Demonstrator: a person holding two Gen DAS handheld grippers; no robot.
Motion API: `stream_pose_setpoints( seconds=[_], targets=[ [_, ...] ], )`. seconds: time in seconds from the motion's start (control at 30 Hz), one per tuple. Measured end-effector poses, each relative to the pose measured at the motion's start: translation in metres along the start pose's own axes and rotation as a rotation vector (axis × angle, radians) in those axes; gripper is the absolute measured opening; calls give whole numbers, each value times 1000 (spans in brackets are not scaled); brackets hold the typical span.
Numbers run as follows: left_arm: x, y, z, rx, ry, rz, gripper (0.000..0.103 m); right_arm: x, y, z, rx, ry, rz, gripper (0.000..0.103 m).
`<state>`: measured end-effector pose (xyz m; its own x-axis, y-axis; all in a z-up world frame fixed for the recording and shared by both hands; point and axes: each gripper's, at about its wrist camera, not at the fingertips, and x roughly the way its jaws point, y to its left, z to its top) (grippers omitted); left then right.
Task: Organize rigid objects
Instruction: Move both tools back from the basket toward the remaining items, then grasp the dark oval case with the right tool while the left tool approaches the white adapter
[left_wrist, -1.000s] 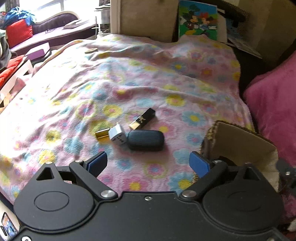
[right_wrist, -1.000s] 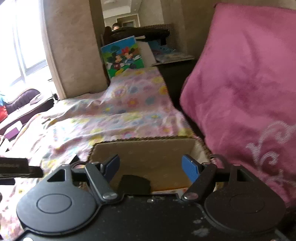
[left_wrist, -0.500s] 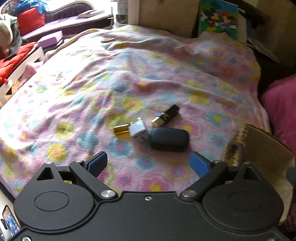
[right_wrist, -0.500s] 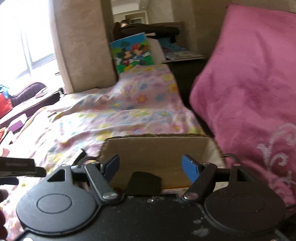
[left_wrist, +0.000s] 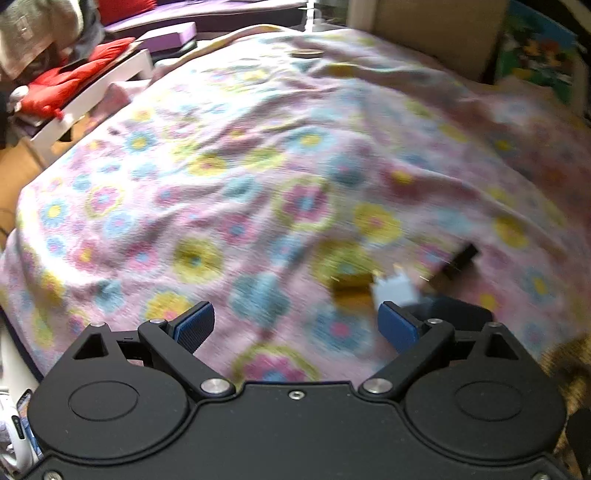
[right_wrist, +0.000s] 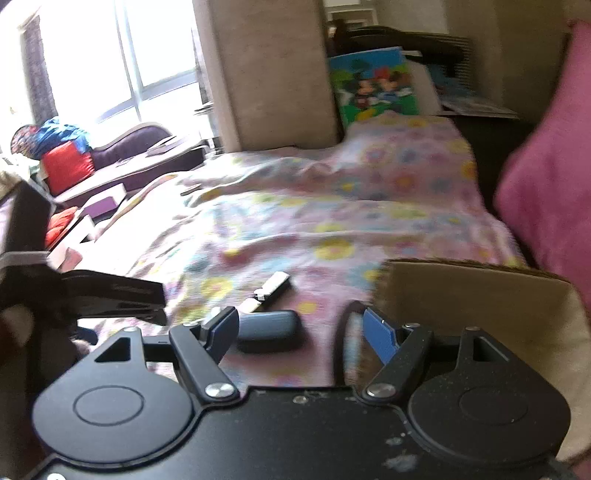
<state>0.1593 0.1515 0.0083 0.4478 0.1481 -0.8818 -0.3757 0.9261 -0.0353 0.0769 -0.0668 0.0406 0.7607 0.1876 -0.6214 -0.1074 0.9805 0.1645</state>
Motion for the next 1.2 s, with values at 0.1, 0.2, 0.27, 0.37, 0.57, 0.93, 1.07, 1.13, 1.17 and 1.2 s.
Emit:
stream_pose_setpoints(
  seconds=[0.1,0.2,0.27,0.37,0.57,0.93,1.07,1.13,1.17,1.2],
  targets=[
    [17,12,5,-38,15,30,92,18,22,3,-38,13,21,74],
    [31,27,7,-102,45,37,92,42,42,3,-79,29,16,74],
    [37,35,9,-135,51,60,92,63,54,2,-100,49,3,74],
    [39,46,10,-175,41,117,92,97,65,2,-126,70,-36,72],
    [47,58,9,-208,66,125,92,167,63,7,-107,105,-158,66],
    [48,60,8,-224,81,91,92,205,64,-16,28,228,-76,52],
    [48,67,7,-240,82,99,92,197,100,-36,-78,223,6,51],
    [48,72,7,-255,84,100,92,194,111,-41,-101,227,70,51],
    [49,74,7,-260,86,99,92,192,113,-42,-97,224,89,50],
    [49,76,7,-265,88,97,92,191,113,-41,-86,219,91,50]
  ],
)
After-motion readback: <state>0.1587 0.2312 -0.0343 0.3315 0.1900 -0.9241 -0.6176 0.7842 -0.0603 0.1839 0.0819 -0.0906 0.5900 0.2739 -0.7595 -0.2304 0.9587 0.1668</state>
